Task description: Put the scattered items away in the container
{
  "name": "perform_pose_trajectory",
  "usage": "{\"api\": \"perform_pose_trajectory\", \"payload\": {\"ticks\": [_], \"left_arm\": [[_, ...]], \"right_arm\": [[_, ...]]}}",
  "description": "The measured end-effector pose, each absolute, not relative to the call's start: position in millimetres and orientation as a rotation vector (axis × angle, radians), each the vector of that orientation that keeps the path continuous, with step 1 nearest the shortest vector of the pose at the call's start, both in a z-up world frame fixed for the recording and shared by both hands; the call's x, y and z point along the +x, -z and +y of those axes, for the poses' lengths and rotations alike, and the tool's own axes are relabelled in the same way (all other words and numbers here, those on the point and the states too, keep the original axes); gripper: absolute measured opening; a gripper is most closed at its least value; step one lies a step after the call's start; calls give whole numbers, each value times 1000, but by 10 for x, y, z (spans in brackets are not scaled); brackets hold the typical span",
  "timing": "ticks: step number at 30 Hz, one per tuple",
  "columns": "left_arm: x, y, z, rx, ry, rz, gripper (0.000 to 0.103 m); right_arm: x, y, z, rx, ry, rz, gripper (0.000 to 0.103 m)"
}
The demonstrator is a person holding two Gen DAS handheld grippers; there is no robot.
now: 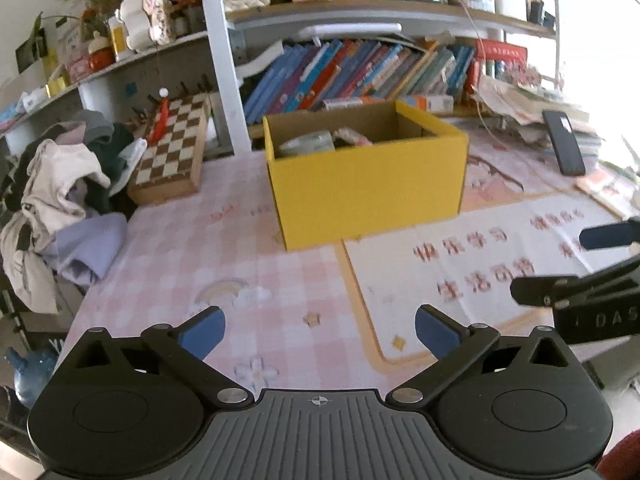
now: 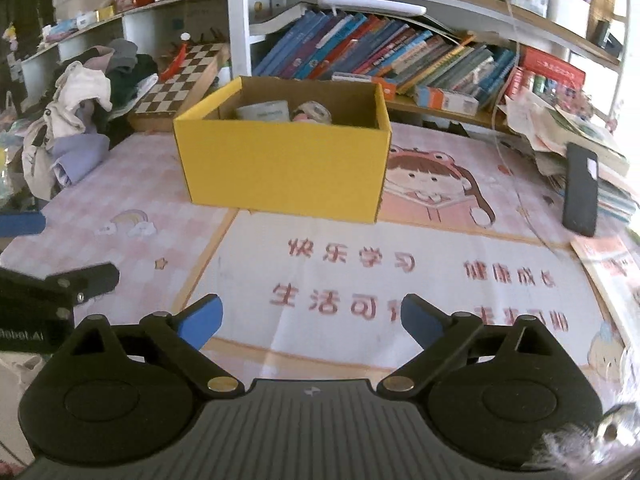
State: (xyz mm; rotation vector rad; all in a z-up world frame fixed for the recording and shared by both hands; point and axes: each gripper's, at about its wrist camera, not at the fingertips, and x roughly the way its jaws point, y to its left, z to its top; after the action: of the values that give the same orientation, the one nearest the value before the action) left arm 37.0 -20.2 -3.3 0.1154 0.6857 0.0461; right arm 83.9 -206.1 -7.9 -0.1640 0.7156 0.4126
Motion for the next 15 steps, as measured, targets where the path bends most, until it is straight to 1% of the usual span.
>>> {"api": "perform_pose_trajectory", "payload": {"ticks": [11, 15], "left_arm": [[134, -6, -238, 133, -41, 662, 103], [111, -9, -233, 129, -50, 664, 103]], "right_arm": [[557, 90, -2057, -185, -406, 711, 103], [521, 87, -2041, -199, -410, 707, 103]]}}
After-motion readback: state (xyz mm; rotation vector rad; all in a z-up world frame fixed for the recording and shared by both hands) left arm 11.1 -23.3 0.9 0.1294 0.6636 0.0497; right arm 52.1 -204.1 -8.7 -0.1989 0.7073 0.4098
